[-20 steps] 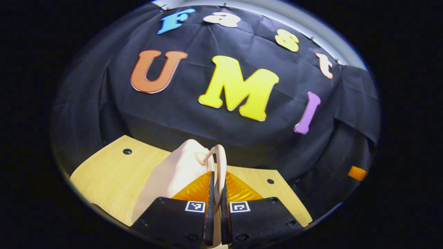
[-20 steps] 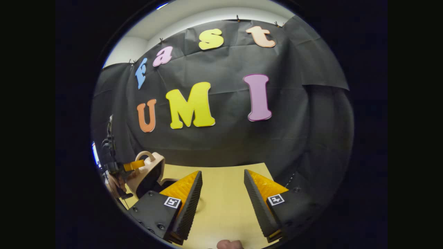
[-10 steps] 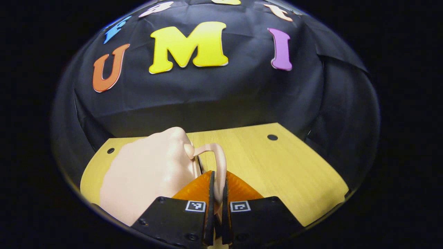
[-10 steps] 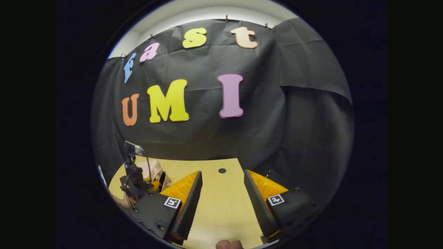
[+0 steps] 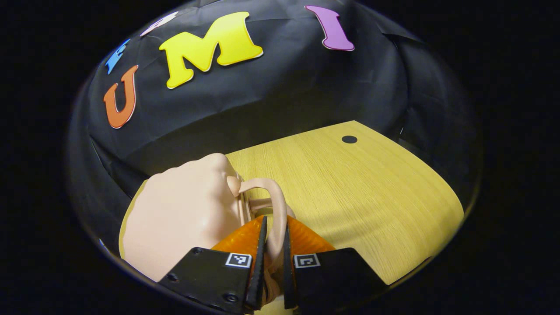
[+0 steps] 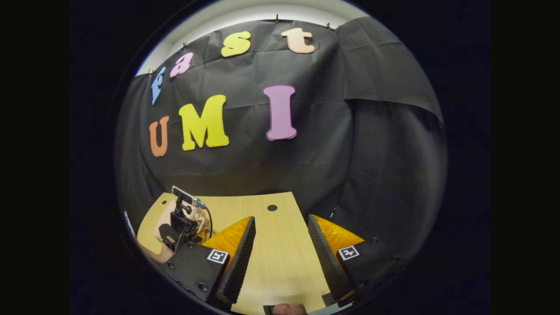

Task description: First open the suitcase, pack the skin care products into it, and then close the suitcase.

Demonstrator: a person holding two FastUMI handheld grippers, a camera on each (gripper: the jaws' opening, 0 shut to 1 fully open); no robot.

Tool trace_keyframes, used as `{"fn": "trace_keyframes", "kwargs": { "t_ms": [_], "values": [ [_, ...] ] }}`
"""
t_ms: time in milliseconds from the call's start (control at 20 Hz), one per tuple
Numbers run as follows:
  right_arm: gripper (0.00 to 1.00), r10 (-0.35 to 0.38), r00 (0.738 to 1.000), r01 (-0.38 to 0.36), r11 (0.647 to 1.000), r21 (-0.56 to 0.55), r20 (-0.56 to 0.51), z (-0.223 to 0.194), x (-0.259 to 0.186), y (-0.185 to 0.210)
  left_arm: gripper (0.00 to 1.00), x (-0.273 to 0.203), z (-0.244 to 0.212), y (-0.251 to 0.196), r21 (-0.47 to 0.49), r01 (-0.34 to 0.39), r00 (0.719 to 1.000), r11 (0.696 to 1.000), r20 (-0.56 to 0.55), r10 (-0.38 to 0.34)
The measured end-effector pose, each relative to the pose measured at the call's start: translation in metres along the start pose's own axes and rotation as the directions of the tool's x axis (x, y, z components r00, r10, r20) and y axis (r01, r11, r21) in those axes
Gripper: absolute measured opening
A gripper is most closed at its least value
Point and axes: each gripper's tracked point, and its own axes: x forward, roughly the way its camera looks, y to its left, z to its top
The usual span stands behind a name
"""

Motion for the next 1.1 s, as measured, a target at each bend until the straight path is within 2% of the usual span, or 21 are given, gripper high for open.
{"fn": "trace_keyframes", "kwargs": {
  "t_ms": [50, 150, 300, 400, 450, 500, 600, 650, 750, 900, 1100],
  "values": [
    [0.73, 0.009, 1.000, -0.009, 1.000, 0.006, -0.002, 0.000, 0.002, -0.001, 0.23, 0.001, -0.002, -0.002, 0.013, -0.001, 1.000, 1.000, -0.009, 0.001],
    [0.73, 0.024, 1.000, -0.023, 1.000, 0.009, -0.004, 0.001, 0.007, -0.003, 0.35, 0.002, -0.006, -0.013, 0.027, 0.023, 0.999, 0.999, -0.035, -0.022],
    [0.73, 0.039, 0.999, -0.039, 0.999, 0.002, -0.003, 0.003, 0.012, -0.008, 0.46, 0.003, -0.010, -0.014, 0.053, -0.004, 0.999, 0.999, -0.049, 0.007],
    [0.73, 0.044, 0.999, -0.044, 0.999, 0.000, -0.002, 0.003, 0.014, -0.013, 0.46, 0.003, -0.012, -0.016, 0.053, -0.012, 0.998, 0.999, -0.054, 0.015],
    [0.73, 0.050, 0.999, -0.050, 0.999, 0.003, -0.006, 0.002, 0.016, -0.015, 0.55, 0.003, -0.012, -0.018, 0.048, -0.009, 0.998, 0.999, -0.054, 0.012],
    [0.73, 0.053, 0.999, -0.053, 0.999, 0.008, -0.010, 0.001, 0.019, -0.017, 0.51, 0.002, -0.013, -0.023, 0.044, -0.003, 0.998, 0.999, -0.055, 0.005],
    [0.73, 0.068, 0.998, -0.068, 0.997, 0.019, -0.015, 0.000, 0.023, -0.017, 0.63, -0.001, -0.013, -0.029, 0.052, 0.006, 0.999, 0.999, -0.040, -0.004],
    [0.73, 0.074, 0.997, -0.074, 0.997, 0.021, -0.011, 0.002, 0.025, -0.017, 0.76, -0.005, -0.014, -0.031, 0.055, 0.011, 0.999, 0.998, -0.042, -0.008],
    [0.72, 0.090, 0.996, -0.090, 0.996, 0.024, -0.011, 0.001, 0.032, -0.013, 0.86, -0.017, -0.010, -0.030, 0.060, 0.012, 0.999, 0.998, -0.030, -0.011],
    [0.72, 0.107, 0.994, -0.107, 0.994, 0.029, 0.005, 0.004, 0.046, 0.004, 0.88, -0.045, 0.020, -0.019, 0.024, 0.014, 0.997, 1.000, 0.077, -0.015],
    [0.73, 0.150, 0.986, -0.150, 0.989, -0.013, 0.065, 0.023, 0.057, 0.049, 0.94, -0.090, 0.069, 0.019, -0.080, -0.025, 0.977, 0.996, 0.207, 0.041]
  ]
}}
